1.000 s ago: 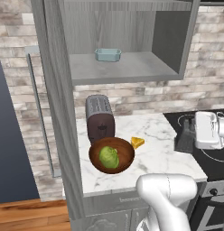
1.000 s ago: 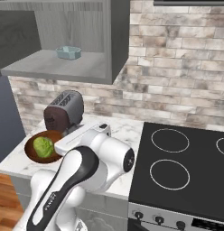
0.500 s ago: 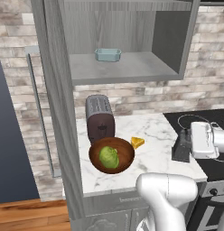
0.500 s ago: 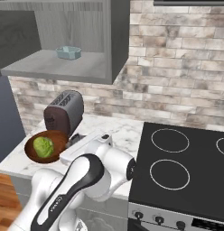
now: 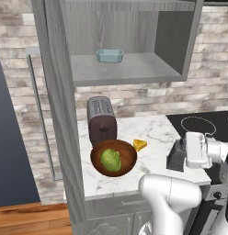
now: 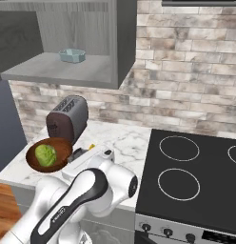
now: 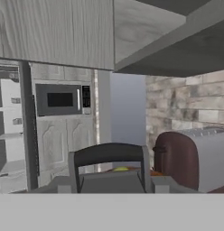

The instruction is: Pick the cheese from the fridge and the cheese grater from the cabinet and place them next to the salad bowl.

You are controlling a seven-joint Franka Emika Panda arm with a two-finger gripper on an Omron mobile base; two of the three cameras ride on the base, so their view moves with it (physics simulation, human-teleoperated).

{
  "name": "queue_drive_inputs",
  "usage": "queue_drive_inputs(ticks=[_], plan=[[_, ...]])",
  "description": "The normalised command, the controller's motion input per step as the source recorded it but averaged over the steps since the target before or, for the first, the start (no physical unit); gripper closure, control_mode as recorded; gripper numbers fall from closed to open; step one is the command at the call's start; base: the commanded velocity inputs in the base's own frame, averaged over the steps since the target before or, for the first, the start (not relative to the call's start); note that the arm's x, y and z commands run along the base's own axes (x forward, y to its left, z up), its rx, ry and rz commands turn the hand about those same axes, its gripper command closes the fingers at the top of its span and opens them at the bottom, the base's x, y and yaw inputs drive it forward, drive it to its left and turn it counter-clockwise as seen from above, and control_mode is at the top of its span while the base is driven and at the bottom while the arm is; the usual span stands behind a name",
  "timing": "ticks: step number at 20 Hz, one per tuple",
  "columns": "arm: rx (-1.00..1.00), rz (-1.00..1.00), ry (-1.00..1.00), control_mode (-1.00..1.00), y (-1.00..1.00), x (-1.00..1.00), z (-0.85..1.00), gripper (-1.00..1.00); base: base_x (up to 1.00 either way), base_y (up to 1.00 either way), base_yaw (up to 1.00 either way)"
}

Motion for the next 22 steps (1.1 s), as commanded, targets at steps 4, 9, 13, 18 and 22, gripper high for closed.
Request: queue_drive_inputs(ticks=[4,9,13,18,22], plan=[[0.06,0.0,0.0,-1.0,0.02,0.25,-0.12,1.0,0.0,0.0,0.0],[0.06,0.0,0.0,-1.0,0.0,0.22,-0.08,1.0,0.0,0.0,0.0],[0.03,0.0,0.0,-1.0,0.0,0.17,-0.14,1.0,0.0,0.0,0.0],[0.0,0.0,0.0,-1.0,0.0,0.17,-0.12,1.0,0.0,0.0,0.0],[0.0,0.0,0.0,-1.0,0.0,0.26,0.0,1.0,0.0,0.0,0.0]])
